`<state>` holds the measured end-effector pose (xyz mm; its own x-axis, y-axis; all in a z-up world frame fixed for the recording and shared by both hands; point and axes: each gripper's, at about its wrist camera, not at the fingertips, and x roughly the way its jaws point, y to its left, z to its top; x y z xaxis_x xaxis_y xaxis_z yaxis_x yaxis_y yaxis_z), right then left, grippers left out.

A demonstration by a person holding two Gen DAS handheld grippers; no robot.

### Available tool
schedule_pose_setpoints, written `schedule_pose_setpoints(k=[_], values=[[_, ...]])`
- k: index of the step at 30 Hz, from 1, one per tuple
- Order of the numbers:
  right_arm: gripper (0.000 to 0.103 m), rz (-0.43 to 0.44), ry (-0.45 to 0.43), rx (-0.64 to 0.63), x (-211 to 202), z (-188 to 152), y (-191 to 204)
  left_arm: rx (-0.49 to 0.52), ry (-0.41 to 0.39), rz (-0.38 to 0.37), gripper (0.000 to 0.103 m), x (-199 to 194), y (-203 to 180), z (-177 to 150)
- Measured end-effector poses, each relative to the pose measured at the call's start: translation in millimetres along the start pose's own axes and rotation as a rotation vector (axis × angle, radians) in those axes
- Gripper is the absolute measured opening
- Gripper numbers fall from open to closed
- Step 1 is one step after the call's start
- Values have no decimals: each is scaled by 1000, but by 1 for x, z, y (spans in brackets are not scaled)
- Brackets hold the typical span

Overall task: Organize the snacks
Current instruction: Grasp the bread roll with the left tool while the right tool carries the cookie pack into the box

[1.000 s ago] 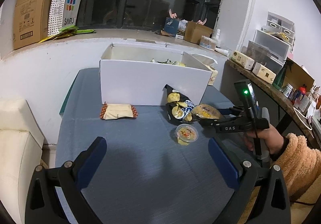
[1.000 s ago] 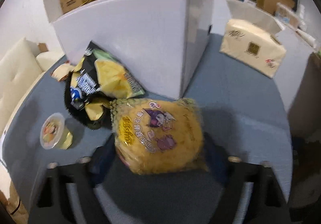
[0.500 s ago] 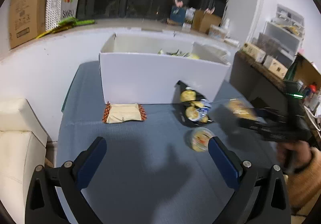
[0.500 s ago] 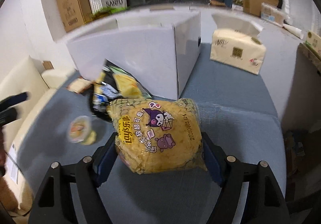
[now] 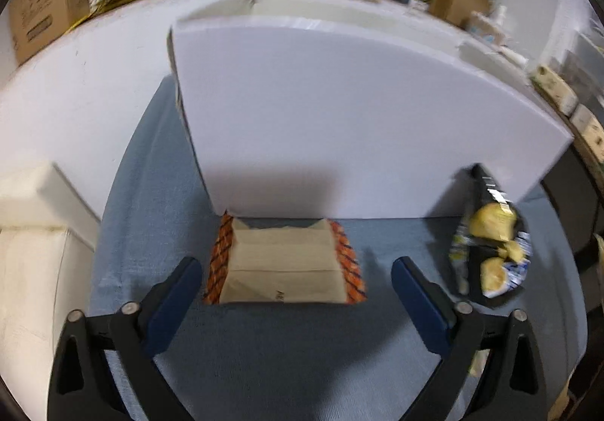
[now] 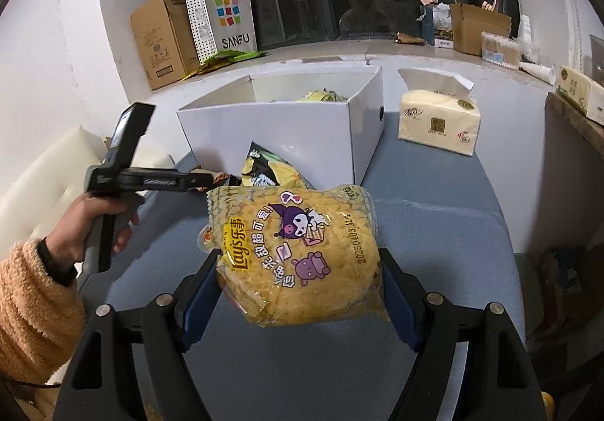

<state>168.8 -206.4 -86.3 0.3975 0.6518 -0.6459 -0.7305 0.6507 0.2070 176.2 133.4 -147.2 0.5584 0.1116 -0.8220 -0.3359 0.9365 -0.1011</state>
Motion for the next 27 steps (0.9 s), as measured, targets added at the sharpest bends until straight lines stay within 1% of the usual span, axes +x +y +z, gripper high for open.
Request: schedule_pose_setpoints(k=[1,2,3,5,6,7,9,12,15,17,20,22,24,25,27], values=[[82,4,2,1,1,0,0,-4,11,13,79,5,1,-1],[82,6,4,-1,2,-1,1,4,-3,6,77,5,1,-2],[82,5,2,-3,2,-1,2,10,-6,4,70,4,0,-3],[82,9,1,-7,1,-2,3,13,-28,-16,61,-5,2,-4],[82,9,-1,-8,0,-2,4,8,-32,-35,59,-9,4,-6],[82,9,-2,-9,1,-1,3,2,-40,-53,59,-13,5,-7],[82,14,-4,-4,1,-1,2,12,-67,-57,59,-25,6,-14],[82,19,-11,-3,-1,0,5,21,-112,-98,59,-48,6,-24],[82,24,-19,-10,-2,3,8,30,-173,-123,59,-77,1,-33],[82,29,-29,-11,-3,9,10,28,-217,-152,59,-97,-1,-32],[82,38,-61,-18,-5,28,13,32,-287,-191,59,-129,-1,-20],[82,42,-86,-22,-4,47,14,39,-327,-207,59,-147,-4,-4],[82,42,-103,-12,1,72,12,41,-361,-227,59,-160,-5,18],[82,44,-113,-3,3,84,11,50,-373,-226,59,-163,-7,29],[82,57,-136,19,13,114,4,59,-386,-238,59,-163,-12,56]])
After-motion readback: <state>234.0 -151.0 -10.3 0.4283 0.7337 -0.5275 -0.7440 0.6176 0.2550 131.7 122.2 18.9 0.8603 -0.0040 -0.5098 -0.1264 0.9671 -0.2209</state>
